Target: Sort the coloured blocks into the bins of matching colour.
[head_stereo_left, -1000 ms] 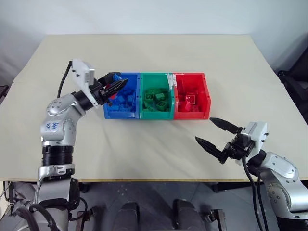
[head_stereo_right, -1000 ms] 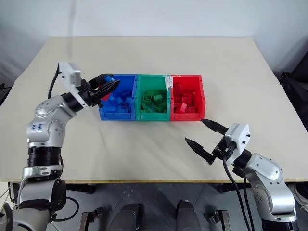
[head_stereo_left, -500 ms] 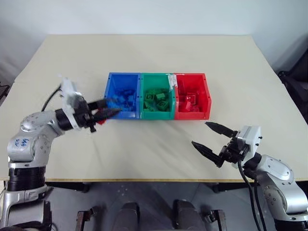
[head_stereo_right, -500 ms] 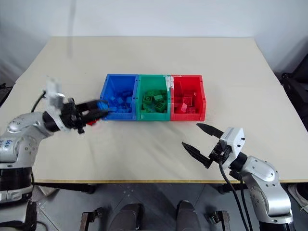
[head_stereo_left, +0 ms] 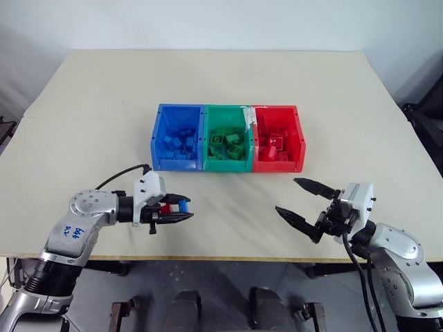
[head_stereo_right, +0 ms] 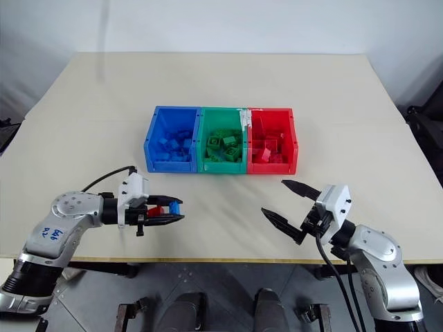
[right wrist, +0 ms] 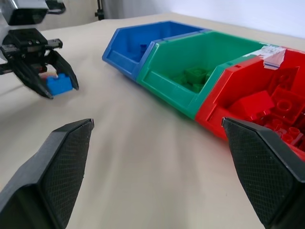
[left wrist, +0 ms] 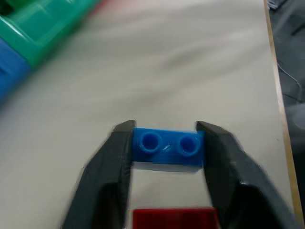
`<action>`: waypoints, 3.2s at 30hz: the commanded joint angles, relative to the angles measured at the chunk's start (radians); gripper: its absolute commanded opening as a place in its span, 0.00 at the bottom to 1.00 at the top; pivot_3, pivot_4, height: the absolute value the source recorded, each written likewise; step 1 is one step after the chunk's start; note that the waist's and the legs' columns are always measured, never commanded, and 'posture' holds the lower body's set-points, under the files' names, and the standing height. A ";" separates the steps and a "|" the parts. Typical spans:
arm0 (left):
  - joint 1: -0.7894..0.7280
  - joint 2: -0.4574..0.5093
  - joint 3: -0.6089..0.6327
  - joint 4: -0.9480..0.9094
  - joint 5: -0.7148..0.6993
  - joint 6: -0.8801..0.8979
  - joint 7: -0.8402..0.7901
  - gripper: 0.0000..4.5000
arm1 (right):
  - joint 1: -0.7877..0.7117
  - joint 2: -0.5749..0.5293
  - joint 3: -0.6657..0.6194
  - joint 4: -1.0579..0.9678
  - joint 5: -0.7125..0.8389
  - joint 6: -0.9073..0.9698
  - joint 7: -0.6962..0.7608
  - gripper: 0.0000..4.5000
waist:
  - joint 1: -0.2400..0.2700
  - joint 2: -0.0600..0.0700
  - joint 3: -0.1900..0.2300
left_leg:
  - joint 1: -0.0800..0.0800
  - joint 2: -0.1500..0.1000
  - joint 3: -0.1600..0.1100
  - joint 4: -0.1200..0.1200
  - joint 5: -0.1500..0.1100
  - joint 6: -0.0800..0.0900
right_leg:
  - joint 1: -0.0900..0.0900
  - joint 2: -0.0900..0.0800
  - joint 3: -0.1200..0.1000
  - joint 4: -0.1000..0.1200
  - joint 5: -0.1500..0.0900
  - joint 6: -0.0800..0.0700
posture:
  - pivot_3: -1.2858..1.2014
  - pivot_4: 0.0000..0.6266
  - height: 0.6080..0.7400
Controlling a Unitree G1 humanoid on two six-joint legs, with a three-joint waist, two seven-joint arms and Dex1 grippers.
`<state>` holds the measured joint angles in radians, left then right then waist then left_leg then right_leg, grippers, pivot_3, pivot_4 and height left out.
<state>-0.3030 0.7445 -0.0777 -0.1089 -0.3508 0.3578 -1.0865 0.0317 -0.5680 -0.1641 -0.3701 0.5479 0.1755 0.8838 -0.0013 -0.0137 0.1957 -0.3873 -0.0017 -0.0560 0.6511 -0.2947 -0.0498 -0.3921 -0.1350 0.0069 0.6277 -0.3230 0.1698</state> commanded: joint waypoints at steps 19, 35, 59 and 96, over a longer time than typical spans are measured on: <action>-0.172 0.060 -0.150 -0.004 0.141 0.084 -0.092 0.99 | -0.003 -0.173 0.029 -0.010 -0.008 -0.017 0.251 1.00 | -0.001 0.000 0.000 | 0.000 0.000 0.000 0.000 0.000 0.001 | 0.000 0.000 0.000 0.000 0.000 0.000 | 0.52 0.24 1.00; -0.213 -0.005 -0.197 -0.011 0.185 0.173 -0.034 0.36 | -0.050 -0.159 0.071 0.004 -0.028 -0.023 0.244 1.00 | 0.004 0.000 0.000 | 0.000 0.000 0.000 0.002 0.000 0.001 | 0.001 0.000 0.000 0.000 0.000 0.000 | 0.52 0.24 1.00; -0.538 -0.251 0.191 0.518 0.095 -0.131 0.336 0.63 | -0.089 0.009 -0.061 -0.007 -0.010 -0.063 -0.035 1.00 | 0.001 0.000 0.000 | -0.001 0.000 0.000 0.003 0.000 0.000 | 0.000 0.000 -0.001 0.001 0.000 0.001 | 0.52 0.24 1.00; -0.054 0.095 0.089 0.270 0.088 -0.482 -0.329 0.99 | -0.233 -0.174 0.182 0.209 -0.079 -0.080 0.462 1.00 | 0.005 -0.001 0.000 | 0.000 0.000 0.001 0.001 0.000 0.000 | -0.001 0.000 -0.001 0.000 0.000 0.000 | 0.52 0.24 1.00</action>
<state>-0.3280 0.8423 0.0485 0.1280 -0.2836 -0.0899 -1.3745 -0.2071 -0.7273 0.0494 -0.1132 0.4446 0.0921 1.3517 0.0039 -0.0142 0.1956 -0.3874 -0.0016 -0.0553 0.6525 -0.2950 -0.0496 -0.3924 -0.1350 0.0057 0.6282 -0.3229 0.1697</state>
